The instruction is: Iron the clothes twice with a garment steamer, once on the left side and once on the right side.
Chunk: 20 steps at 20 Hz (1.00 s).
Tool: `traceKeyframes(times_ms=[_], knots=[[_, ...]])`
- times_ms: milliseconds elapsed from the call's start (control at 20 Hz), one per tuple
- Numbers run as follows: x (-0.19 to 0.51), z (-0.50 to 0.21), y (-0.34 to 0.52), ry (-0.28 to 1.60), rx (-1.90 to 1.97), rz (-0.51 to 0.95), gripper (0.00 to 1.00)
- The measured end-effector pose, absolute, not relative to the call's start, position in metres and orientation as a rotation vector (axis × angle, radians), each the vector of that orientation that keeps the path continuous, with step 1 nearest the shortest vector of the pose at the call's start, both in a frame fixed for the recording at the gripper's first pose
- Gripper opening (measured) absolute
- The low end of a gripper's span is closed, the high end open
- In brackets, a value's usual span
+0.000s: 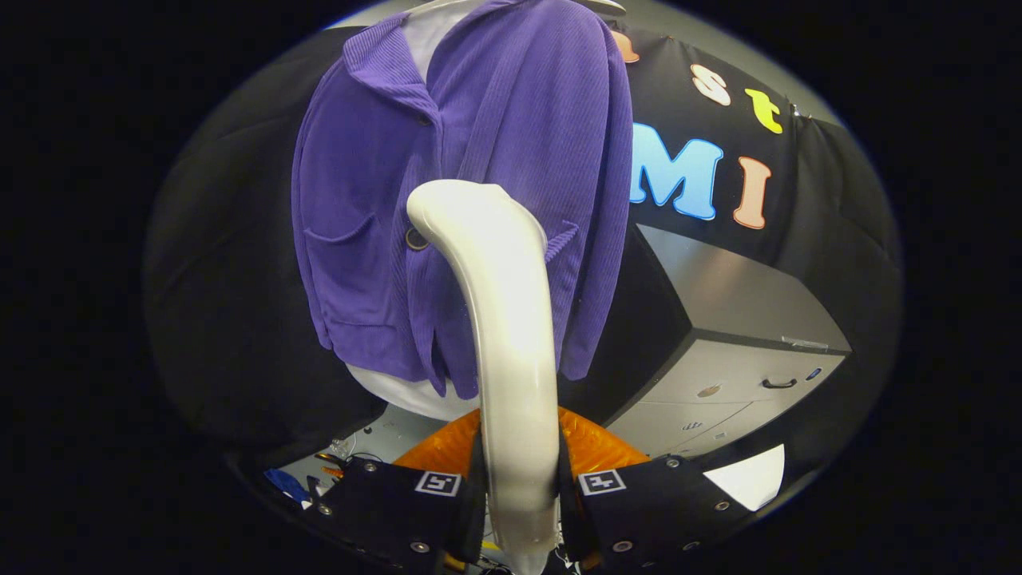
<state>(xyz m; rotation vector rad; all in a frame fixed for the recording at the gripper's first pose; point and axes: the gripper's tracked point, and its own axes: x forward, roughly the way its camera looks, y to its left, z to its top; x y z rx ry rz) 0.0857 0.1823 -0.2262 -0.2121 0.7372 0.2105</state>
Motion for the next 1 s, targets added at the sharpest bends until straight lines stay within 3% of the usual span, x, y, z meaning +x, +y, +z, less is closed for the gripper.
traceKeyframes(times_ms=[400,1000], knots=[[0.073,-0.272,0.182,0.835,-0.212,0.222,0.39],[0.002,-0.355,0.157,1.143,-0.104,0.266,0.39]])
